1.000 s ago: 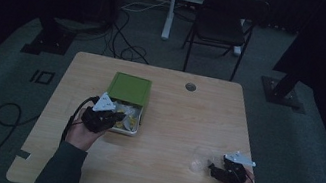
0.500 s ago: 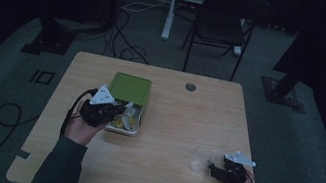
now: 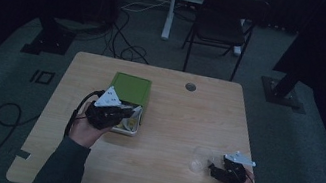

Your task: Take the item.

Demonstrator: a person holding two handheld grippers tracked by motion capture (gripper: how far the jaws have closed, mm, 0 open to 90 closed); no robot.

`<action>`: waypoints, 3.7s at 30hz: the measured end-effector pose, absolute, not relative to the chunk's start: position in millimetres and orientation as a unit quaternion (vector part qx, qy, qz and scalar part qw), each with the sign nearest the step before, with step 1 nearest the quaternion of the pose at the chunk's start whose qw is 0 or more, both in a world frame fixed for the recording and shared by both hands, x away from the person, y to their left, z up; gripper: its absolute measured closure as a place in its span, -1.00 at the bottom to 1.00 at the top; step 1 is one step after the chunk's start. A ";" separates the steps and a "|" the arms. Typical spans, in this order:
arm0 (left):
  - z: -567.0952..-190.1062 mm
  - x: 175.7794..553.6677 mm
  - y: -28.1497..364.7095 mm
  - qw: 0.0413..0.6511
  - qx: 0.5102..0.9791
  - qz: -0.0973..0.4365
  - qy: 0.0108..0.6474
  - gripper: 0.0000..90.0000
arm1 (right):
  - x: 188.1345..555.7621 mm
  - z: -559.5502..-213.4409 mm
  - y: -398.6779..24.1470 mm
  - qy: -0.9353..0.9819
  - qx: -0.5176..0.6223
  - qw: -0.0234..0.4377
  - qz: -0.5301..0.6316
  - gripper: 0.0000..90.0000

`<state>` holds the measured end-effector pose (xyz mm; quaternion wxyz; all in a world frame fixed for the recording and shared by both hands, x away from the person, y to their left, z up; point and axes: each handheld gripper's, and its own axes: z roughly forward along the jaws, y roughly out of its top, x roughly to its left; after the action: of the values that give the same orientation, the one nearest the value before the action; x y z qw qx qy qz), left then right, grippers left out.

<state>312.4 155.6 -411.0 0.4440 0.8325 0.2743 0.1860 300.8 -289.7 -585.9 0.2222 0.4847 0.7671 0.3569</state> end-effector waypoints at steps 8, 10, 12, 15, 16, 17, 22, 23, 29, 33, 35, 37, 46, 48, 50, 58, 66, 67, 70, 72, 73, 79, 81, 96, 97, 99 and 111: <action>-407.1 311.3 139.2 0.450 0.841 0.170 0.247 0.99 | 300.8 -585.9 -289.7 0.767 0.485 0.222 0.357 -0.38; -405.0 311.3 132.6 0.453 0.844 0.164 0.236 0.99 | 300.8 -585.9 -289.7 0.767 0.485 0.222 0.357 -0.38; -403.1 311.7 128.1 0.458 0.844 0.159 0.229 0.99 | 300.8 -585.9 -289.7 0.767 0.485 0.222 0.357 -0.38; -401.4 311.8 123.8 0.462 0.844 0.155 0.224 0.99 | 300.8 -585.9 -289.7 0.767 0.485 0.222 0.357 -0.38; -399.9 312.1 119.4 0.465 0.845 0.151 0.218 0.99 | 300.8 -585.9 -289.7 0.767 0.485 0.222 0.357 -0.38; -399.3 312.2 117.7 0.465 0.845 0.150 0.216 0.99 | 300.8 -585.9 -289.7 0.767 0.485 0.222 0.357 -0.38; -397.9 313.9 109.6 0.469 0.847 0.141 0.206 0.99 | 300.9 -585.9 -289.8 0.767 0.484 0.222 0.357 -0.38; -398.0 314.4 107.9 0.471 0.847 0.140 0.205 0.99 | 300.9 -585.9 -289.8 0.767 0.484 0.223 0.357 -0.38; -396.9 316.2 97.8 0.471 0.850 0.135 0.196 0.99 | 300.9 -585.9 -289.7 0.767 0.484 0.222 0.357 -0.38; -394.8 317.4 91.4 0.472 0.851 0.131 0.189 0.99 | 300.9 -585.9 -289.7 0.767 0.484 0.222 0.357 -0.38; -393.6 318.1 87.6 0.473 0.851 0.129 0.186 0.99 | 300.9 -585.9 -289.7 0.767 0.484 0.222 0.357 -0.38; -392.0 319.1 83.7 0.472 0.853 0.128 0.181 0.99 | 300.9 -585.9 -289.7 0.767 0.484 0.222 0.357 -0.38; -389.0 326.3 68.5 0.478 0.855 0.116 0.166 0.99 | 300.9 -585.9 -289.7 0.767 0.484 0.222 0.357 -0.38; -389.5 328.4 61.9 0.480 0.857 0.107 0.155 0.99 | 300.9 -585.9 -289.7 0.767 0.484 0.222 0.357 -0.38; -389.3 329.6 57.6 0.480 0.858 0.104 0.149 0.99 | 300.9 -585.9 -289.7 0.767 0.484 0.222 0.357 -0.38; -384.3 333.3 43.2 0.487 0.859 0.093 0.130 0.99 | 300.9 -585.9 -289.7 0.767 0.484 0.222 0.357 -0.38; -376.1 336.8 20.0 0.492 0.860 0.083 0.107 0.99 | 300.8 -585.9 -289.7 0.767 0.485 0.222 0.357 -0.38; -375.0 336.6 16.9 0.492 0.860 0.081 0.104 0.98 | 300.8 -585.9 -289.7 0.767 0.485 0.222 0.357 -0.38; -372.3 336.0 10.8 0.491 0.862 0.083 0.096 0.99 | 300.9 -585.9 -289.8 0.767 0.484 0.222 0.357 -0.38; -370.0 335.2 4.2 0.497 0.859 0.080 0.091 0.98 | 300.9 -585.9 -289.7 0.767 0.484 0.222 0.357 -0.38; -368.8 334.8 0.5 0.498 0.859 0.078 0.088 0.99 | 300.9 -585.9 -289.7 0.767 0.484 0.222 0.357 -0.38; -367.2 331.8 -20.7 0.495 0.862 0.077 0.070 0.98 | 300.8 -585.9 -289.7 0.767 0.485 0.222 0.357 -0.38; -367.6 331.4 -26.8 0.493 0.864 0.074 0.066 0.98 | 300.9 -585.9 -289.7 0.767 0.485 0.222 0.357 -0.38; -412.6 326.3 -69.4 0.447 0.891 0.051 0.053 0.95 | 300.8 -585.9 -290.3 0.767 0.484 0.221 0.357 -0.38; -412.6 326.3 -69.4 0.447 0.891 0.051 0.053 0.94 | 300.8 -585.9 -290.4 0.767 0.485 0.222 0.357 -0.38; -420.6 328.8 -70.1 0.441 0.894 0.046 0.059 0.87 | 300.8 -585.9 -290.6 0.767 0.484 0.222 0.357 -0.38; -410.7 332.3 -45.7 0.457 0.881 0.075 0.091 0.05 | 300.9 -586.0 -290.7 0.767 0.484 0.222 0.357 -0.38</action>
<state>332.3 -45.7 -410.7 0.4574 0.8814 0.0914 0.0748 300.9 -290.7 -586.0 0.2221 0.4836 0.7675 0.3574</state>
